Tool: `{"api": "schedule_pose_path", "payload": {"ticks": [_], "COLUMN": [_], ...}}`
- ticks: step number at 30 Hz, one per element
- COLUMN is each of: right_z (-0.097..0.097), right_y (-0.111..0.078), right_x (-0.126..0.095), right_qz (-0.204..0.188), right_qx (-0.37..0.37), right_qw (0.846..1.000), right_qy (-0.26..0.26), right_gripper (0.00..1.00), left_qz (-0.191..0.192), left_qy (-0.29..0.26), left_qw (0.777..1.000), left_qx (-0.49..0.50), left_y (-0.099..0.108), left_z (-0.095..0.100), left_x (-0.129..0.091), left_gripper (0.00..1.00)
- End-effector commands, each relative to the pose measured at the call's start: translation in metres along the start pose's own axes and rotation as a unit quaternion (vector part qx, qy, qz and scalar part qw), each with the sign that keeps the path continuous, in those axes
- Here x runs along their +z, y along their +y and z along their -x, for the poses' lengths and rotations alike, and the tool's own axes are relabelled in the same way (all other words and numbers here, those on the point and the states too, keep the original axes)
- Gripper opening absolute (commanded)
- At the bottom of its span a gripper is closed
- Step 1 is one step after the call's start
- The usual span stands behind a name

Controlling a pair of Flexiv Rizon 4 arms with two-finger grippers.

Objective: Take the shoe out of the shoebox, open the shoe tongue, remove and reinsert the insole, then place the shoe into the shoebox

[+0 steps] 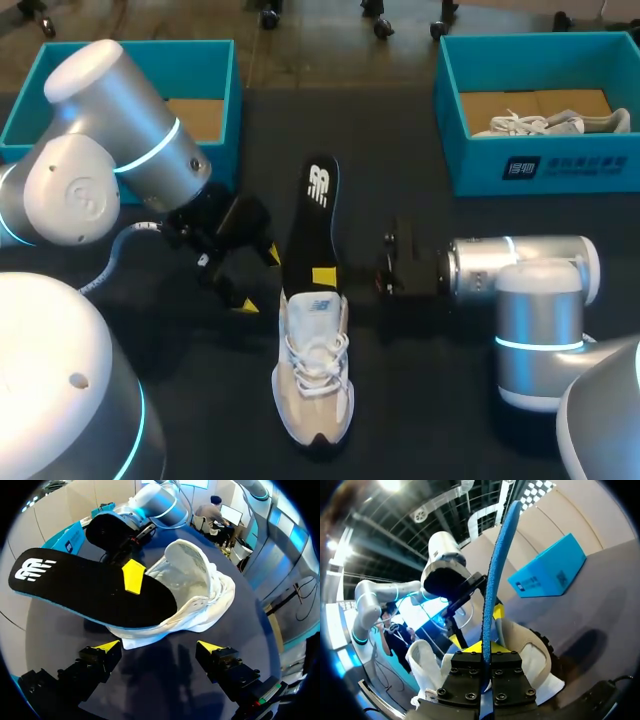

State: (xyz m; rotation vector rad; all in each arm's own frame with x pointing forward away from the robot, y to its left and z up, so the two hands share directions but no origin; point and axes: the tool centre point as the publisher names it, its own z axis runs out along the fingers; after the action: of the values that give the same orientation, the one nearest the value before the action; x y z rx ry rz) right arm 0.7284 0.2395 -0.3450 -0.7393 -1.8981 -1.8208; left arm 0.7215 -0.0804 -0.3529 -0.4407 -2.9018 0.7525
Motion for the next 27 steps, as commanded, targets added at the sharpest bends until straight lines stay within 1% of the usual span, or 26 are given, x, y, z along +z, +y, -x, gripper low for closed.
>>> {"api": "schedule_pose_path", "payload": {"ticks": [1, 10, 12, 17, 20, 21, 24, 27], "right_z": [-0.002, -0.001, -0.003, -0.010, -0.011, -0.011, -0.011, -0.013], "right_y": [-0.019, -0.038, -0.038, -0.030, -0.026, -0.025, -0.023, -0.020], "right_x": [-0.003, -0.002, -0.002, 0.003, 0.007, 0.008, 0.010, 0.012], "right_qz": [-0.007, -0.023, -0.023, -0.027, -0.031, -0.033, -0.038, -0.040], "right_qx": [-0.003, 0.000, -0.001, -0.013, -0.015, -0.017, -0.022, -0.027], "right_qw": [1.000, 1.000, 1.000, 0.999, 0.999, 0.999, 0.999, 0.999], "right_qy": [0.005, 0.014, 0.017, 0.020, 0.021, 0.020, 0.021, 0.019], "right_gripper": [0.00, 0.00, 0.00, 0.00, 0.23, 0.25, 0.24, 0.26], "left_qz": [0.000, 0.000, 0.000, 0.000, 0.000, 0.000, 0.000, 0.000], "left_qy": [-0.001, -0.001, -0.001, -0.001, -0.001, -0.001, -0.001, -0.001], "left_qw": [1.000, 1.000, 1.000, 1.000, 1.000, 1.000, 1.000, 1.000], "left_qx": [0.000, 0.000, 0.000, 0.000, 0.000, 0.000, 0.000, 0.000], "left_y": [0.000, 0.000, 0.000, 0.000, 0.000, 0.000, 0.000, 0.000], "left_z": [0.000, 0.000, 0.000, 0.000, 0.000, 0.000, 0.000, 0.000], "left_x": [0.001, 0.001, 0.001, 0.001, 0.001, 0.001, 0.001, 0.001], "left_gripper": [1.00, 1.00, 1.00, 1.00, 1.00, 1.00, 1.00, 1.00]}}
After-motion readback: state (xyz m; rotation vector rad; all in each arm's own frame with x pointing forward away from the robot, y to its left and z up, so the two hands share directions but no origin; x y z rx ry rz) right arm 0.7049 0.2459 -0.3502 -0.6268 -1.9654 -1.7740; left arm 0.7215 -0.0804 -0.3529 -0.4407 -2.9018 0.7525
